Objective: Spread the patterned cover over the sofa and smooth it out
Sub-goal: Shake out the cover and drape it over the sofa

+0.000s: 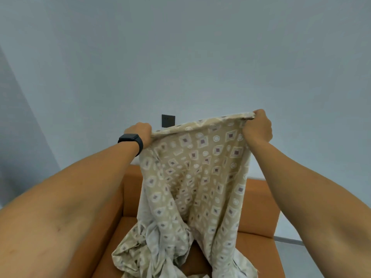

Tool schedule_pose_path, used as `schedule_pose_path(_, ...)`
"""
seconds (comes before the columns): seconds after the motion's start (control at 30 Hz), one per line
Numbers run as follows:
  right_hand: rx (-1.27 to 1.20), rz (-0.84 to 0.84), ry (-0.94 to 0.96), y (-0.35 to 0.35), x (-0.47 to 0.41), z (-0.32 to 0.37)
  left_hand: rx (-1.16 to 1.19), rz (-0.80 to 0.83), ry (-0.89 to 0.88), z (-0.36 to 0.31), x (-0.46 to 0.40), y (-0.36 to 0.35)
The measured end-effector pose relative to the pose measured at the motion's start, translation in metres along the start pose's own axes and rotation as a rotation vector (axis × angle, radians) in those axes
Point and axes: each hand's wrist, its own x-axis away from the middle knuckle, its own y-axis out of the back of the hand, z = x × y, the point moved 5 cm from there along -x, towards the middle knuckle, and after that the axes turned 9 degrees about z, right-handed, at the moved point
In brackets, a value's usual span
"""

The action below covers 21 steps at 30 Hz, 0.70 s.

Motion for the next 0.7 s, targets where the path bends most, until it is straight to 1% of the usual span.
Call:
schedule_pose_path(0.1, 0.038, -0.004, -0.065, -0.001, -0.004, -0.02, -0.06, -0.173, -0.004, 0.0, -0.001, 0.031)
schedule_pose_path(0.17, 0.065, 0.001, -0.079, -0.006, -0.005, -0.022, -0.044, -0.285, 0.006, -0.002, -0.006, 0.066)
schedule_pose_path(0.27, 0.044, 0.033, -0.043, -0.013, -0.005, -0.01, 0.127, -0.381, 0.086, 0.0, -0.006, 0.1)
schedule_pose_path(0.33, 0.138, 0.047, -0.005, -0.023, -0.001, 0.002, 0.233, -0.387, 0.133, 0.003, -0.004, 0.097)
schedule_pose_path(0.37, 0.22, 0.067, 0.038, -0.032, 0.005, 0.011, 0.308, -0.389, 0.146, 0.004, -0.004, 0.091)
schedule_pose_path(0.43, 0.286, 0.185, 0.228, -0.057, 0.027, 0.039, 0.459, -0.383, 0.125, -0.003, -0.001, 0.082)
schedule_pose_path(0.5, 0.278, 0.36, 0.385, -0.084, 0.052, 0.074, 0.503, -0.345, 0.005, -0.025, 0.004, 0.082)
schedule_pose_path(0.57, 0.215, 0.438, 0.477, -0.104, 0.066, 0.101, 0.432, -0.305, -0.156, -0.052, 0.015, 0.086)
schedule_pose_path(0.6, 0.128, 0.47, 0.468, -0.107, 0.068, 0.107, 0.361, -0.288, -0.214, -0.061, 0.022, 0.086)
schedule_pose_path(0.63, 0.01, 0.51, 0.428, -0.109, 0.066, 0.108, 0.269, -0.284, -0.239, -0.064, 0.028, 0.085)
schedule_pose_path(0.67, -0.102, 0.546, 0.375, -0.11, 0.063, 0.105, 0.16, -0.275, -0.228, -0.058, 0.031, 0.078)
schedule_pose_path(0.7, -0.165, 0.56, 0.329, -0.108, 0.059, 0.099, 0.052, -0.249, -0.19, -0.048, 0.033, 0.068)
